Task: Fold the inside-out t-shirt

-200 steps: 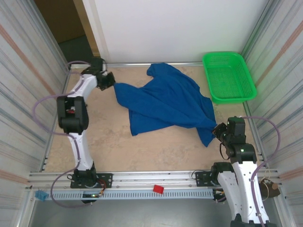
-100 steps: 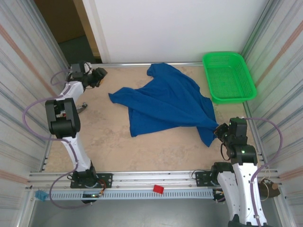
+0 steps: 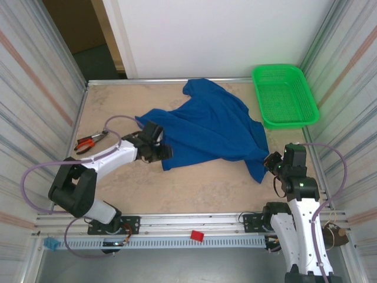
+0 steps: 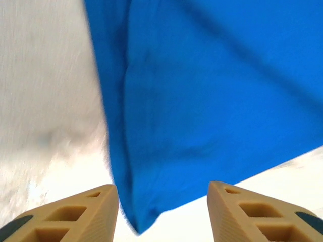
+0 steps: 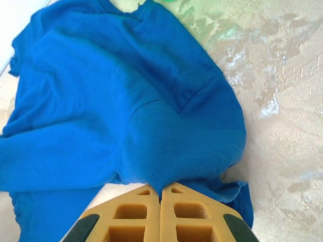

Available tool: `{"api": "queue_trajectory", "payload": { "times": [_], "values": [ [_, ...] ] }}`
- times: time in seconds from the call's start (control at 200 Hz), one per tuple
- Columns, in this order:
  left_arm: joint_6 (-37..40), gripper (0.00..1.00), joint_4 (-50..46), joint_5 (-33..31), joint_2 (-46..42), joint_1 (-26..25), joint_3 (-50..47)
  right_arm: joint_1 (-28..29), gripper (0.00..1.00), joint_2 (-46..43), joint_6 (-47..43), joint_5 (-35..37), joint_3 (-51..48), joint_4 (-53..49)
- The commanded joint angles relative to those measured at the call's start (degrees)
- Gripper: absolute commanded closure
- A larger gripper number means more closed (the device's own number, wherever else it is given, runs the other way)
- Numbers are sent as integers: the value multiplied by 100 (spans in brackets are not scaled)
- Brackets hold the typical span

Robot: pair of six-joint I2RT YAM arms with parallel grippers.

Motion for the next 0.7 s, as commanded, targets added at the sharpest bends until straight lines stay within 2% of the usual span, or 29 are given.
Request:
{"api": "queue_trajectory", "payload": {
  "times": [0.0,0.115,0.426,0.486,0.561,0.696],
  "values": [
    [-526,52,-148,-1036,-99,-324,-91,-42,100,-30,-109,-97,151,105],
    [-720,53,-131,-1100,-34,-488,-170,-39,100,-65,-118,-84,161,83],
    [-992,60,434,-741,532,-583,-370,-37,100,-92,-104,-115,168,116],
    [-1007,71,580,-667,622,-584,-402,-41,100,-72,-93,-130,189,136],
    [-909,100,578,-702,617,-579,-342,-39,100,-16,-100,-154,225,188],
    [-275,100,-246,-1003,-235,-399,181,-49,100,193,-241,-286,424,278]
  ]
}}
